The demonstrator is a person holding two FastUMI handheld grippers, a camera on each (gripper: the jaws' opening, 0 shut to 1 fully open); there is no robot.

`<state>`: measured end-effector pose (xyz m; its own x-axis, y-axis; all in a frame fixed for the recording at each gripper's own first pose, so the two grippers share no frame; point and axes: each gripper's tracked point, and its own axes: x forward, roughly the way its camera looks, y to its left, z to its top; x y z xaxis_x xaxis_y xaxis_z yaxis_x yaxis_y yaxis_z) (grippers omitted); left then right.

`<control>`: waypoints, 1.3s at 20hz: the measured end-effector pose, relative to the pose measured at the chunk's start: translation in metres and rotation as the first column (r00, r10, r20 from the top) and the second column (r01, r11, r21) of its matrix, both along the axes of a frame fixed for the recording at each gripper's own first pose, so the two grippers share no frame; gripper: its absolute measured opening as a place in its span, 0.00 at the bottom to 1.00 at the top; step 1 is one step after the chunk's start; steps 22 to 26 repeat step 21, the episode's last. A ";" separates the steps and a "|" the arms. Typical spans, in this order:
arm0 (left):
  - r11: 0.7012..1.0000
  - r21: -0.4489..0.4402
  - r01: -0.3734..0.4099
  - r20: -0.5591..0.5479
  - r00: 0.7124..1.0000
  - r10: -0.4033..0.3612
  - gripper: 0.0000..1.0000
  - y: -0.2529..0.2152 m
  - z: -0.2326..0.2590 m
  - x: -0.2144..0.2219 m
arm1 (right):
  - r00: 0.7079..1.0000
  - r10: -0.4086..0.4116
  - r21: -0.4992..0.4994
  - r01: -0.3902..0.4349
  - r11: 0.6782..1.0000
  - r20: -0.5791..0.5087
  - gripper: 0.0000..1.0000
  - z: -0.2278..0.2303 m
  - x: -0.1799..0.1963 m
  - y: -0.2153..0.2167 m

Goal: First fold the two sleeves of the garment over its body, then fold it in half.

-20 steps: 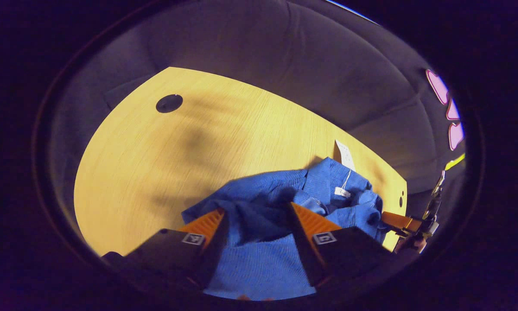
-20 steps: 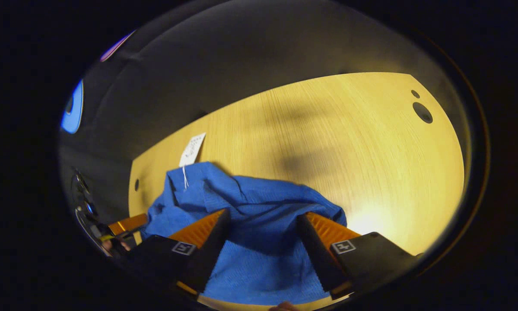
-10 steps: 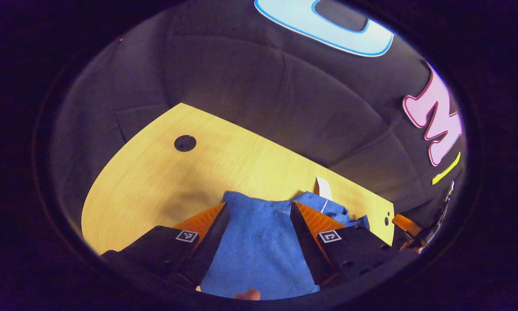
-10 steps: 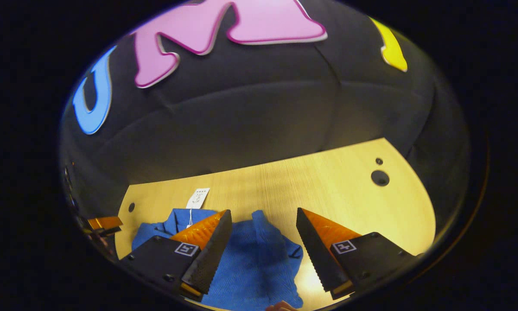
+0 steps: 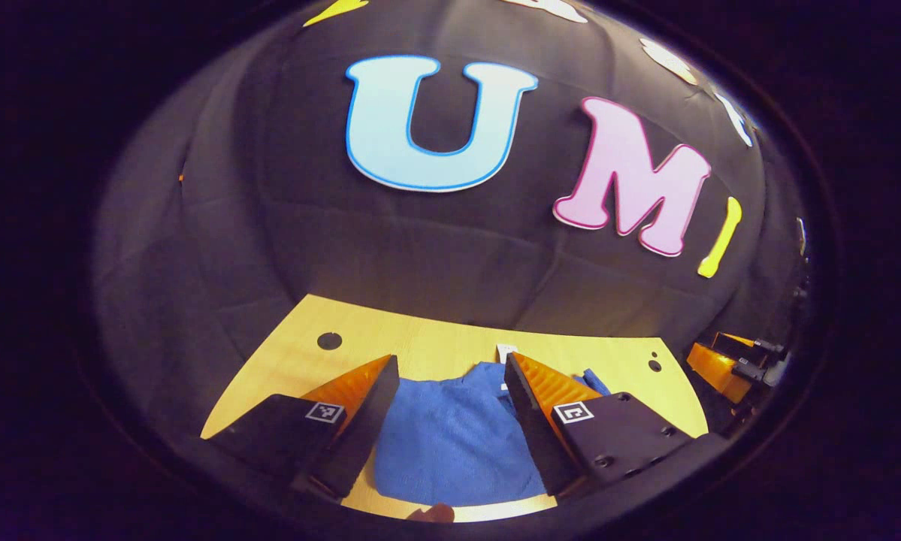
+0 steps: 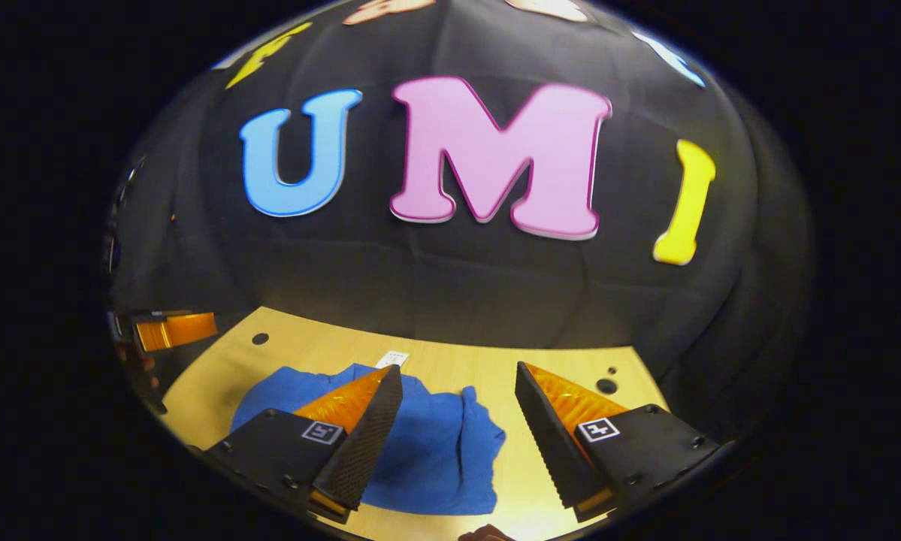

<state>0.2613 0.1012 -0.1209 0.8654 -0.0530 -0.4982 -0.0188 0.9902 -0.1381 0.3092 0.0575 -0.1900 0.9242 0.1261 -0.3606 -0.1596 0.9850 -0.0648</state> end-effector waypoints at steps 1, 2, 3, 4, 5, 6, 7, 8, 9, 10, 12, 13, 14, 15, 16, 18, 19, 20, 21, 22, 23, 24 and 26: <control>0.999 0.030 0.020 0.028 0.999 -0.021 0.84 -0.009 0.008 -0.013 | 0.999 0.014 -0.010 -0.014 1.000 0.049 0.97 0.018 -0.018 0.008; 0.998 0.063 0.027 0.051 0.998 -0.030 0.84 -0.012 0.019 -0.028 | 0.996 0.025 -0.027 -0.023 0.999 0.083 0.97 0.032 -0.035 0.013; 0.996 0.088 0.033 0.077 0.996 -0.040 0.84 -0.020 0.027 -0.041 | 0.993 0.032 -0.040 -0.028 0.999 0.111 0.89 0.043 -0.052 0.015; 0.994 0.102 0.034 0.101 0.994 -0.045 0.83 -0.028 0.035 -0.056 | 0.990 0.042 -0.043 -0.036 0.998 0.135 0.92 0.054 -0.068 0.019; 0.993 0.111 0.033 0.125 0.991 -0.046 0.83 -0.034 0.044 -0.069 | 0.986 0.054 -0.043 -0.048 0.998 0.161 0.94 0.064 -0.081 0.024; 0.993 0.119 0.025 0.146 0.988 -0.042 0.83 -0.037 0.051 -0.084 | 0.982 0.060 -0.035 -0.055 0.998 0.177 0.99 0.073 -0.094 0.027; 0.992 0.123 0.010 0.171 0.985 -0.031 0.83 -0.040 0.061 -0.097 | 0.979 0.063 -0.025 -0.060 0.998 0.195 0.99 0.085 -0.119 0.026; 0.993 0.116 0.000 0.190 0.981 -0.022 0.83 -0.042 0.068 -0.109 | 0.977 0.059 -0.016 -0.057 0.998 0.206 0.94 0.095 -0.137 0.025; 0.994 0.107 -0.003 0.211 0.977 -0.020 0.83 -0.044 0.075 -0.122 | 0.975 0.050 -0.008 -0.049 0.999 0.218 0.94 0.101 -0.151 0.024; 0.995 0.104 -0.012 0.231 0.973 -0.012 0.83 -0.044 0.080 -0.134 | 0.973 0.040 0.000 -0.041 0.999 0.229 0.94 0.106 -0.164 0.022; 0.993 0.111 -0.039 0.272 0.962 0.007 0.83 -0.044 0.089 -0.159 | 0.971 0.039 0.028 -0.047 0.999 0.236 0.99 0.109 -0.188 0.024; 0.993 0.109 -0.047 0.308 0.951 0.012 0.83 -0.046 0.097 -0.170 | 0.970 0.045 0.045 -0.057 0.997 0.238 0.99 0.110 -0.201 0.027; 0.994 0.100 -0.052 0.346 0.938 0.014 0.83 -0.048 0.102 -0.179 | 0.972 0.053 0.055 -0.067 0.996 0.230 0.98 0.110 -0.215 0.028; 0.994 0.092 -0.056 0.363 0.932 0.019 0.82 -0.051 0.104 -0.195 | 0.971 0.057 0.053 -0.071 0.996 0.230 0.94 0.110 -0.227 0.026; 0.994 0.092 -0.056 0.374 0.927 0.018 0.82 -0.053 0.105 -0.204 | 0.969 0.055 0.047 -0.069 0.997 0.243 0.98 0.113 -0.237 0.022; 0.992 0.108 -0.067 0.392 0.920 0.019 0.81 -0.053 0.105 -0.222 | 0.961 0.057 0.041 -0.071 0.997 0.271 0.98 0.123 -0.252 0.017; 0.990 0.120 -0.073 0.394 0.919 0.020 0.81 -0.056 0.105 -0.229 | 0.958 0.065 0.045 -0.081 0.996 0.278 0.98 0.125 -0.258 0.018; 0.988 0.125 -0.086 0.395 0.918 0.030 0.80 -0.060 0.106 -0.233 | 0.957 0.079 0.054 -0.098 0.994 0.280 0.98 0.128 -0.263 0.019; 0.988 0.120 -0.097 0.409 0.912 0.040 0.81 -0.064 0.111 -0.237 | 0.952 0.098 0.070 -0.123 0.990 0.290 0.98 0.133 -0.267 0.021; 0.988 0.120 -0.097 0.409 0.912 0.040 0.81 -0.064 0.111 -0.237 | 0.952 0.098 0.070 -0.123 0.990 0.290 0.98 0.133 -0.267 0.021; 0.988 0.120 -0.097 0.409 0.912 0.040 0.81 -0.064 0.111 -0.237 | 0.952 0.098 0.070 -0.123 0.990 0.290 0.98 0.133 -0.267 0.021; 0.988 0.120 -0.097 0.409 0.912 0.040 0.81 -0.064 0.111 -0.237 | 0.952 0.098 0.070 -0.123 0.990 0.290 0.98 0.133 -0.267 0.021; 0.988 0.120 -0.097 0.409 0.912 0.040 0.81 -0.064 0.111 -0.237 | 0.952 0.098 0.070 -0.123 0.990 0.290 0.98 0.133 -0.267 0.021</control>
